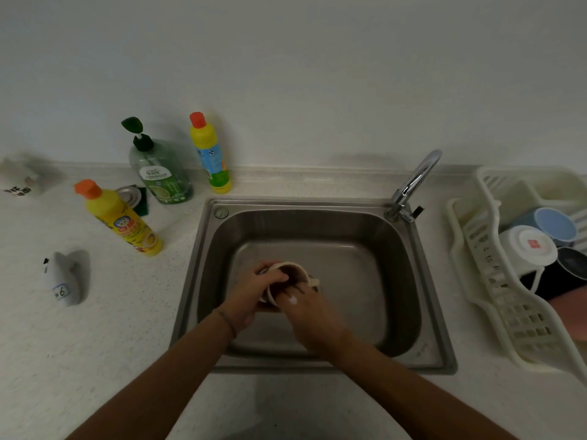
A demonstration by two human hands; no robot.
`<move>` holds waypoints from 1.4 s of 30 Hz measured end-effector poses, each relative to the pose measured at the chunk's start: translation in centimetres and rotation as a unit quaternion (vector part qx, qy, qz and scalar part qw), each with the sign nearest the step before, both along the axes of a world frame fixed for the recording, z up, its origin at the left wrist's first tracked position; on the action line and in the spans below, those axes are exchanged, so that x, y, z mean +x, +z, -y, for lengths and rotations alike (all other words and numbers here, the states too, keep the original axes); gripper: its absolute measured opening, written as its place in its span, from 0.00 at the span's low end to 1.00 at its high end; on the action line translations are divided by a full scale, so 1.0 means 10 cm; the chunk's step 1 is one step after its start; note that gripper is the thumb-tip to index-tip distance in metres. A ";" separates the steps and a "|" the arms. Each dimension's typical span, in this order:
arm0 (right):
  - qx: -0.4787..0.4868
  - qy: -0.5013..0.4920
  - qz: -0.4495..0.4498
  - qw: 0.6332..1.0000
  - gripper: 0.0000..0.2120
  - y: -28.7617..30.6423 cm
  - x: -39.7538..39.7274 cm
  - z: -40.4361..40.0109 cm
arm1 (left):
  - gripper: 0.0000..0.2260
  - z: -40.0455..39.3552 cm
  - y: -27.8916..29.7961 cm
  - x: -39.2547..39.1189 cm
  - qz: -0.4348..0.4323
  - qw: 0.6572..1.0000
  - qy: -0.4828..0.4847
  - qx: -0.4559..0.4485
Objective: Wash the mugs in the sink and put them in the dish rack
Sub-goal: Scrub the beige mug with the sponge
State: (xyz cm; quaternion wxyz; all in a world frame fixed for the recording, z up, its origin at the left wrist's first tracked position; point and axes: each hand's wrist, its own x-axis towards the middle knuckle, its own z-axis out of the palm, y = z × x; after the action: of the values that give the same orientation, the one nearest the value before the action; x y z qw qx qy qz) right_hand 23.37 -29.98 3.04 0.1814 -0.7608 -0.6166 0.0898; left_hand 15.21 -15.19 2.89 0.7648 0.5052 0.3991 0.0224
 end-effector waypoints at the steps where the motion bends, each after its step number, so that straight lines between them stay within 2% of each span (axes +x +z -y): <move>1: 0.014 -0.039 -0.027 0.999 0.21 0.01 -0.06 -0.07 | 0.16 0.08 -0.02 0.05 0.017 0.999 0.036 0.003; 3: 0.046 -0.115 -0.103 0.987 0.18 0.00 -0.18 -0.19 | 0.18 0.23 -0.04 0.11 0.034 0.994 0.100 0.008; 5: 0.040 -0.122 -0.114 0.985 0.17 -0.01 -0.18 -0.20 | 0.19 0.20 0.00 0.10 0.030 0.995 0.097 0.021; 9: -0.042 0.038 0.016 0.998 0.20 -0.02 0.03 -0.04 | 0.17 -0.12 0.06 -0.02 0.006 0.999 -0.026 0.044; 10: -0.041 0.032 0.012 0.999 0.20 0.02 0.01 -0.03 | 0.17 -0.11 0.08 -0.01 0.007 0.998 -0.037 0.045; 13: -0.009 -0.077 -0.022 0.997 0.19 0.08 -0.19 -0.07 | 0.17 -0.03 0.11 0.03 0.009 0.997 -0.039 0.063; 18: -0.038 0.009 0.025 0.999 0.16 0.17 -0.02 0.01 | 0.22 -0.14 0.10 -0.07 0.003 0.990 -0.136 0.028; 21: -0.068 -0.003 -0.025 0.997 0.14 0.37 0.05 0.01 | 0.25 -0.20 0.14 -0.13 0.036 0.979 -0.202 0.016; 24: -0.092 -0.003 -0.053 0.994 0.09 0.51 0.11 -0.02 | 0.33 -0.24 0.22 -0.20 0.065 0.950 -0.296 0.079; 26: -0.122 0.000 -0.077 0.990 0.10 0.56 0.13 -0.06 | 0.34 -0.20 0.22 -0.21 0.074 0.934 -0.320 0.137; 28: -0.144 0.012 -0.107 0.984 0.10 0.57 0.13 -0.09 | 0.34 -0.15 0.17 -0.21 0.073 0.931 -0.312 0.175; 30: -0.167 0.024 -0.141 0.975 0.10 0.57 0.14 -0.11 | 0.33 -0.13 0.09 -0.26 0.071 0.935 -0.299 0.175; 33: -0.185 0.023 -0.178 0.966 0.16 0.62 0.23 -0.11 | 0.31 -0.15 0.03 -0.29 0.062 0.939 -0.282 0.185; 36: -0.124 0.010 -0.206 0.971 0.16 0.77 0.37 -0.10 | 0.28 -0.12 0.05 -0.30 0.055 0.955 -0.227 0.182; 39: -0.035 -0.065 -0.287 0.955 0.14 0.82 0.41 -0.04 | 0.25 -0.09 0.02 -0.30 0.061 0.979 -0.148 0.127; 42: 0.041 -0.113 -0.287 0.950 0.19 0.82 0.27 0.03 | 0.23 -0.05 0.02 -0.25 0.084 0.992 -0.063 0.067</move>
State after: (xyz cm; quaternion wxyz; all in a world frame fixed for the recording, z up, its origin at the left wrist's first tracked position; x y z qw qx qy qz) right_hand 26.11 -30.28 11.21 0.3906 -0.7596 -0.4517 0.2577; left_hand 12.75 -14.73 3.13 0.7601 0.5756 0.2984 0.0437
